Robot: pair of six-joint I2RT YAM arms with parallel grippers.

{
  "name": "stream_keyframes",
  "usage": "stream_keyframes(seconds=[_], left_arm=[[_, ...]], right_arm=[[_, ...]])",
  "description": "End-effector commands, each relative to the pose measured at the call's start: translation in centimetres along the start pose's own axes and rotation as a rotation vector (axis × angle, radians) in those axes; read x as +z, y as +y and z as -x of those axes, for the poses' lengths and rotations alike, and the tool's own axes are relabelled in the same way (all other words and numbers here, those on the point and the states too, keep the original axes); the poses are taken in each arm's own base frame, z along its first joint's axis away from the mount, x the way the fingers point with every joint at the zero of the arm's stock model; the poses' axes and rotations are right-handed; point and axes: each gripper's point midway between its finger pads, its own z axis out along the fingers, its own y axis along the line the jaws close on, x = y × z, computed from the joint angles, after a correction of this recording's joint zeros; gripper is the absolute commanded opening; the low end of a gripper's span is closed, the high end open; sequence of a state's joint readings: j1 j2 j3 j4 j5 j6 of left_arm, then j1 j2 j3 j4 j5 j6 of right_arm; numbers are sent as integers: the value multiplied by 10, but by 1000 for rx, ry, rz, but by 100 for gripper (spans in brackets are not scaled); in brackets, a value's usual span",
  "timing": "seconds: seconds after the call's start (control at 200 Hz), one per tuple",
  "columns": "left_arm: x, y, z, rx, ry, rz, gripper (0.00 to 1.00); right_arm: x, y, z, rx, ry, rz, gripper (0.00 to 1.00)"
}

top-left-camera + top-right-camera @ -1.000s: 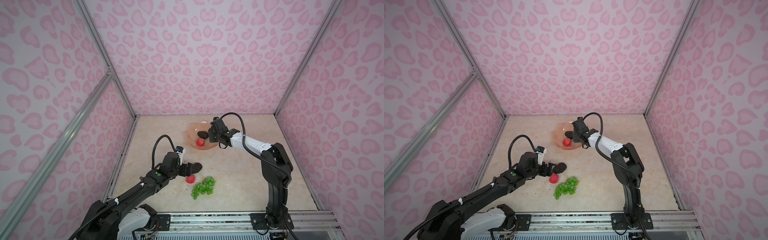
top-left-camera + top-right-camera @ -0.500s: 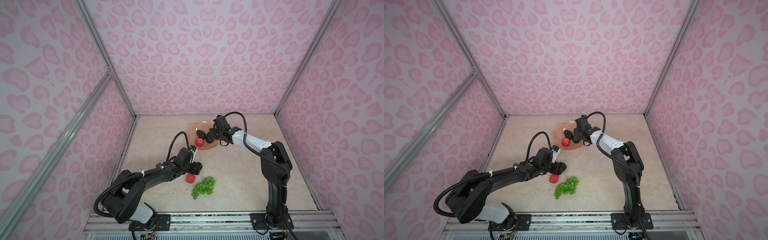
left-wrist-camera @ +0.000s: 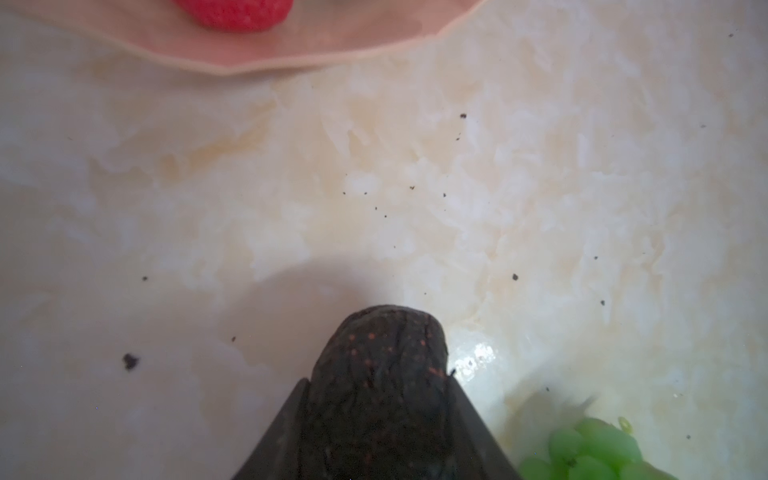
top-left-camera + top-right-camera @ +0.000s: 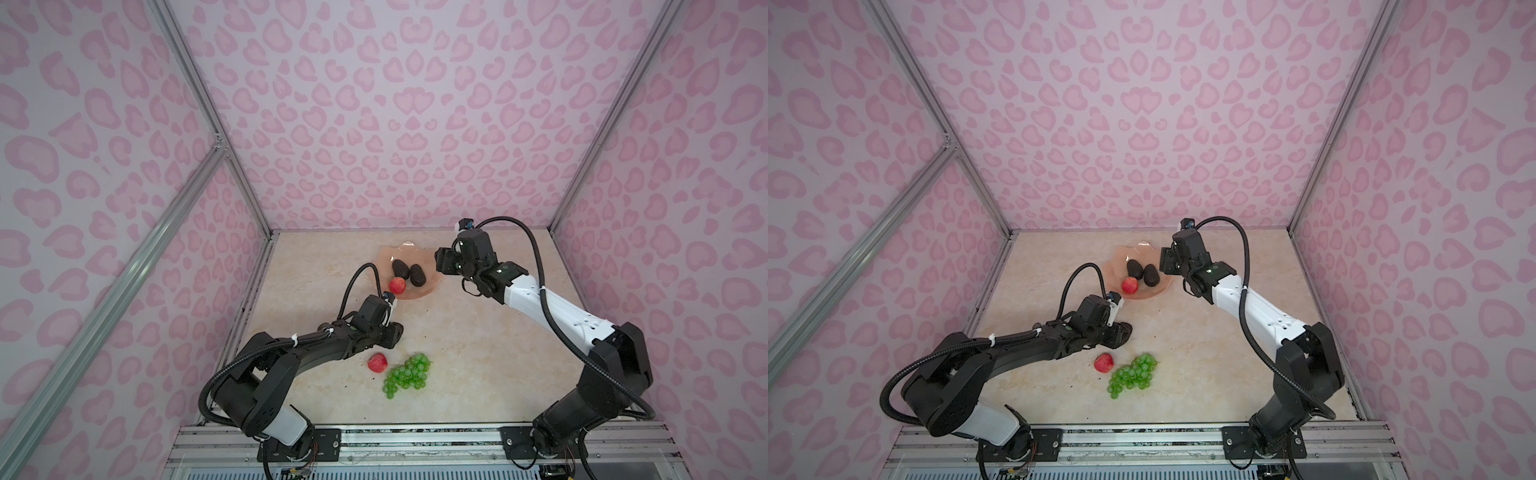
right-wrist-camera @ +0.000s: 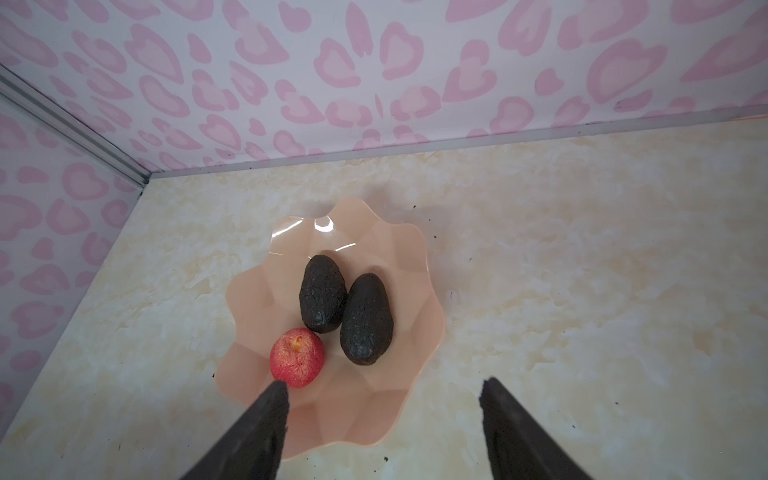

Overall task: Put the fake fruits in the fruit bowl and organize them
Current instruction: 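Place the third avocado in the bowl with the left gripper while right withdraws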

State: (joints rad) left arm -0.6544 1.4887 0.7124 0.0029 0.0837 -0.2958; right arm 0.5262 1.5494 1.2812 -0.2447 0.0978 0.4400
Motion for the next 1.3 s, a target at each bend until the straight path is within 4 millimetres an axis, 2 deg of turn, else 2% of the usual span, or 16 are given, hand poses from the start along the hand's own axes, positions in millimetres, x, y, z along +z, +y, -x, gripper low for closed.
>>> stream_keyframes(seconds=[0.0,0.08,0.175,0.27,0.395,0.52,0.58,0.635,0.665,0.75,0.995,1.14,1.295], left_arm=[[-28,0,34,9,-131,27,42],[-53,3,56,5,-213,54,42],[-78,20,88,-41,-306,96,42],[-89,41,118,-86,-357,136,42],[-74,54,156,-106,-357,134,42],[-35,55,185,-111,-294,116,42],[-14,62,191,-119,-260,132,42],[7,72,185,-133,-212,158,42],[11,74,193,-140,-217,161,42],[32,82,184,-164,-177,172,41],[67,93,171,-192,-98,188,45],[71,93,172,-212,-88,185,65],[52,89,187,-211,-137,185,70]], right_arm=[[-20,-15,8,-2,-79,-47,74],[-36,-27,3,-3,-99,-65,74],[-51,-37,-6,-12,-90,-88,75],[-60,-45,-20,-11,-66,-92,75],[-66,-52,-43,-1,-30,-80,75],[-69,-58,-67,25,12,-63,75],[-70,-60,-79,40,31,-57,74],[-72,-63,-88,53,43,-56,74],[-73,-64,-91,59,45,-57,74],[-76,-68,-98,70,47,-58,74],[-79,-71,-102,73,39,-53,74],[-75,-66,-104,68,57,-40,74],[-72,-54,-107,18,72,-12,74]])
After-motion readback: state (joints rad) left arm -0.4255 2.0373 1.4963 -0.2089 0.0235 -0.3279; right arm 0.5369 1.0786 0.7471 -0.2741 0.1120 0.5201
